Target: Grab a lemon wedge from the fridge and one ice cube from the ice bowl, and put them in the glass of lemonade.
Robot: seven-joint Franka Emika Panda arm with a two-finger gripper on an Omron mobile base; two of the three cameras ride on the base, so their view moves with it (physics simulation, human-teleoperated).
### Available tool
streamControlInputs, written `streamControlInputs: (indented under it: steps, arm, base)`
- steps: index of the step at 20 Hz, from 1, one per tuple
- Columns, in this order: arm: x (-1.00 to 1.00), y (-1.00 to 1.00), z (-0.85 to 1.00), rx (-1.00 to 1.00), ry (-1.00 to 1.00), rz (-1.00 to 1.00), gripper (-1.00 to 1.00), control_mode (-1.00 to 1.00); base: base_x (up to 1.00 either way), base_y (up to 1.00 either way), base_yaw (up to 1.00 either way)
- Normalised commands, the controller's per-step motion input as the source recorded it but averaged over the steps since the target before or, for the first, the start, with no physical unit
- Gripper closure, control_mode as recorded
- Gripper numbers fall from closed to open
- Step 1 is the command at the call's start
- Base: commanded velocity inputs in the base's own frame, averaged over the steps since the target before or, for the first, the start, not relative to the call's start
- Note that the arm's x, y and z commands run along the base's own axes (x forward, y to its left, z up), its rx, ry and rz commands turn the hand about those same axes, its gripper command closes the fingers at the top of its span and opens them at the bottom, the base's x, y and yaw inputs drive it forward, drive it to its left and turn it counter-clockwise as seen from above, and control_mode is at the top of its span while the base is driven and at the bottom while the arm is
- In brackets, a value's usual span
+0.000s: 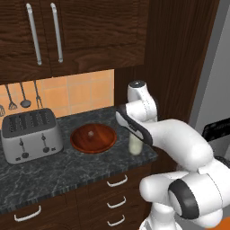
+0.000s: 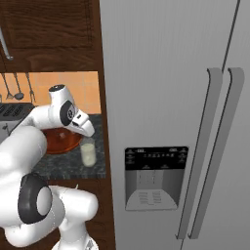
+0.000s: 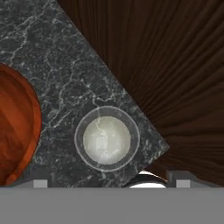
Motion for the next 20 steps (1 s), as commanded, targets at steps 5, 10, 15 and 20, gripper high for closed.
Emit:
streamControlInputs:
  steps: [5, 10, 15, 20]
  arm:
    - [-0.5, 0.0, 0.28, 0.03, -0.02, 0.0, -1.0, -1.0]
    - [-0.53, 0.15, 0.2, 0.02, -0.01, 0.09, -1.0, -1.0]
    - [-0.54, 0.48, 0.25, 0.0, -0.02, 0.15, -1.0, -1.0]
    - [-0.47, 0.55, 0.33, 0.0, -0.04, 0.17, -1.0, -1.0]
  base:
    - [0.0, 0.0, 0.0]
    - [0.0, 0.0, 0.0]
    - [0.0, 0.0, 0.0]
    - [0.0, 0.0, 0.0]
